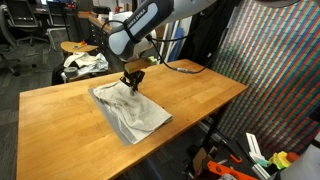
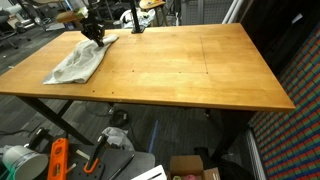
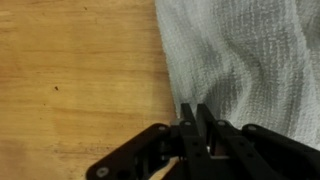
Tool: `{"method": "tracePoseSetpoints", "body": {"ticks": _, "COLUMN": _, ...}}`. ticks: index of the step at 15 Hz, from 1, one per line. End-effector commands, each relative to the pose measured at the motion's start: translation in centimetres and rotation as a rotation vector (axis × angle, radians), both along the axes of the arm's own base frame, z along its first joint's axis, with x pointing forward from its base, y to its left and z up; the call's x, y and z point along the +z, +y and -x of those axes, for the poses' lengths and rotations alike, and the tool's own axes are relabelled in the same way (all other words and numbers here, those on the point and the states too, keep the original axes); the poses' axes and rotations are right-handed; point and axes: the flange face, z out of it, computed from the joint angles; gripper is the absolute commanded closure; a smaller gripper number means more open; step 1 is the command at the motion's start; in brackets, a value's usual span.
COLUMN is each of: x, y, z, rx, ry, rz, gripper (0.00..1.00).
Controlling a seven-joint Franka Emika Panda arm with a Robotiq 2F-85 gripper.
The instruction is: Fold the cloth on the table
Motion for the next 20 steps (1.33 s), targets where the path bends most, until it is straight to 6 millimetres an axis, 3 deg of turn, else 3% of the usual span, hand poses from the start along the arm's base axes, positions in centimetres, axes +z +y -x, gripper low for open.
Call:
{"method": "tracePoseSetpoints", "body": {"ticks": 1, "x": -0.7, "y": -0.9, "z": -1.1, "rx": 0.065, "ry": 0.029, "rz": -0.007, "gripper": 0.85}}
{"method": "tracePoseSetpoints", "body": {"ticks": 5, "x": -2.3, "y": -1.9, "z": -1.0, "rx": 0.116, "ry": 0.095, "rz": -0.004, "gripper": 0.85}}
{"method": "tracePoseSetpoints", "body": {"ticks": 13, "x": -2.3, "y": -4.0, "z": -2.3, "rx": -0.053, "ry": -0.076, "rz": -0.034, "gripper": 0.86}}
{"method": "tracePoseSetpoints", "body": {"ticks": 20, "x": -2.4, "y": -6.0, "z": -3.0, "rx": -0.159, "ry": -0.112, "rz": -0.017, "gripper": 0.86}}
